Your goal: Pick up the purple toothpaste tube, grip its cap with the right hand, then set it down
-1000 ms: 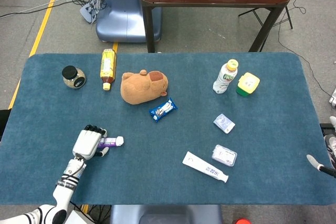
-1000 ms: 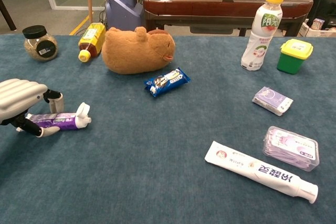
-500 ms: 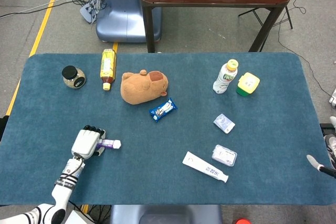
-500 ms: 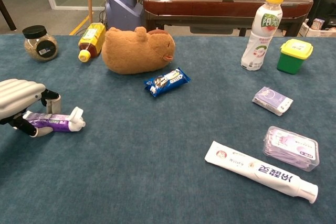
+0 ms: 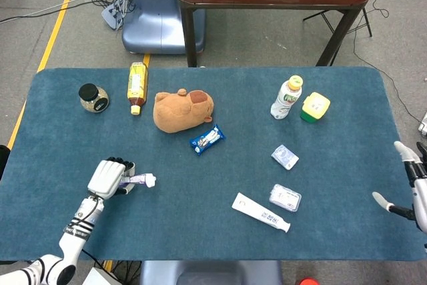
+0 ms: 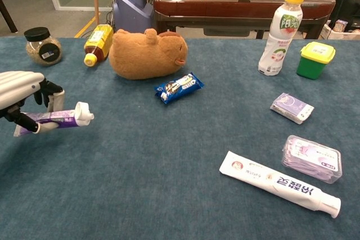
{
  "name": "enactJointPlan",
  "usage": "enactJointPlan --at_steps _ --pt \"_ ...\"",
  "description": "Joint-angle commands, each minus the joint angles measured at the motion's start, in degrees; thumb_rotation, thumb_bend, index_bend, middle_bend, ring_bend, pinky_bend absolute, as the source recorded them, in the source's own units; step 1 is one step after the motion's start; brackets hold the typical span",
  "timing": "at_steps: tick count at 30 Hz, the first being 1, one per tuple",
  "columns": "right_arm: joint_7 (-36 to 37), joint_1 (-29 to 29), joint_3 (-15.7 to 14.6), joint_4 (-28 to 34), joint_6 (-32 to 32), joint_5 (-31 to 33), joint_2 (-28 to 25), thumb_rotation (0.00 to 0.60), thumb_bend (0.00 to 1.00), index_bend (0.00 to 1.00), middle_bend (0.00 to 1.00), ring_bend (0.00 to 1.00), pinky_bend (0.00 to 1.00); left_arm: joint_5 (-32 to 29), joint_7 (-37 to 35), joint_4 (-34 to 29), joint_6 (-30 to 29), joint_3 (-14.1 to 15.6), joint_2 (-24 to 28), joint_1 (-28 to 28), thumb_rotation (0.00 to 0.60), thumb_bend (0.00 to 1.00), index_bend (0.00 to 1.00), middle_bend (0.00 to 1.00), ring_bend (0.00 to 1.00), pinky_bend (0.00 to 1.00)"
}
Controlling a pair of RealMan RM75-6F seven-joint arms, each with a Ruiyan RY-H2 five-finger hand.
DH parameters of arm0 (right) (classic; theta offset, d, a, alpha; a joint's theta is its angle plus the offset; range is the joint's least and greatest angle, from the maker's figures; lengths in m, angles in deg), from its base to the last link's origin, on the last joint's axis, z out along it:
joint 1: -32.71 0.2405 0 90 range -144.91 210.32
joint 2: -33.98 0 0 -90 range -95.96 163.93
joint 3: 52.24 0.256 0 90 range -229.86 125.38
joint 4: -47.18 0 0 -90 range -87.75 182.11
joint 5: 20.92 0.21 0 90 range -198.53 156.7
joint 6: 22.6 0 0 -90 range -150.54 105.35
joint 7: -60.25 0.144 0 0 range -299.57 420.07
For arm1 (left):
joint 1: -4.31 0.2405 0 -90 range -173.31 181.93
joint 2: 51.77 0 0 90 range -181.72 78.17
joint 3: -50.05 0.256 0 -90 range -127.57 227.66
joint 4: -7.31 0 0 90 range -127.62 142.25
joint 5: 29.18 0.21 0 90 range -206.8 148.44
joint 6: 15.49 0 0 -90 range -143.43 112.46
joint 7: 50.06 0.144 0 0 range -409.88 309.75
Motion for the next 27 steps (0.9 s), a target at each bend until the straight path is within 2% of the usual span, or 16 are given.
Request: enactJointPlan --at_steps 1,7,12,20,27 --pt "-2.3 3.0 0.3 2.4 3.0 -3.1 -0.6 0.600 0.12 0.09 0.17 0.04 0.00 2.2 -3.2 -2.5 0.8 -0.1 2.4 -1.6 0.596 0.38 0.56 0.59 0.44 0.43" --pt "-6.9 9.6 1.4 6.8 10.1 -7.5 -0.9 0.600 0.12 0.09 0.18 0.04 0.02 2.9 -6.8 -6.5 3.8 -1.1 4.9 -4.4 0.596 0.38 0.56 0.60 0.47 0.49" --pt "-10.9 16.0 2.9 10.2 16.8 -10.3 0.9 0.600 0.12 0.11 0.18 0.04 0.02 0.9 -12.1 -10.1 7.4 -3.2 6.7 -6.9 0.592 0.41 0.56 0.62 0.49 0.53" --pt "-17.5 25.5 5.1 10.9 27.7 -7.8 7.8 0.600 0.13 0.20 0.18 0.04 0.02 -1.4 -15.8 -11.7 11.3 -4.1 7.2 -9.3 0.571 0.43 0.57 0.63 0.51 0.55" --pt "-20.5 31.2 6.1 7.8 32.5 -5.0 14.4 0.599 0.13 0.22 0.16 0.04 0.02 -1.6 -15.3 -11.4 11.8 -3.4 6.3 -10.1 0.571 0.43 0.57 0.63 0.51 0.55"
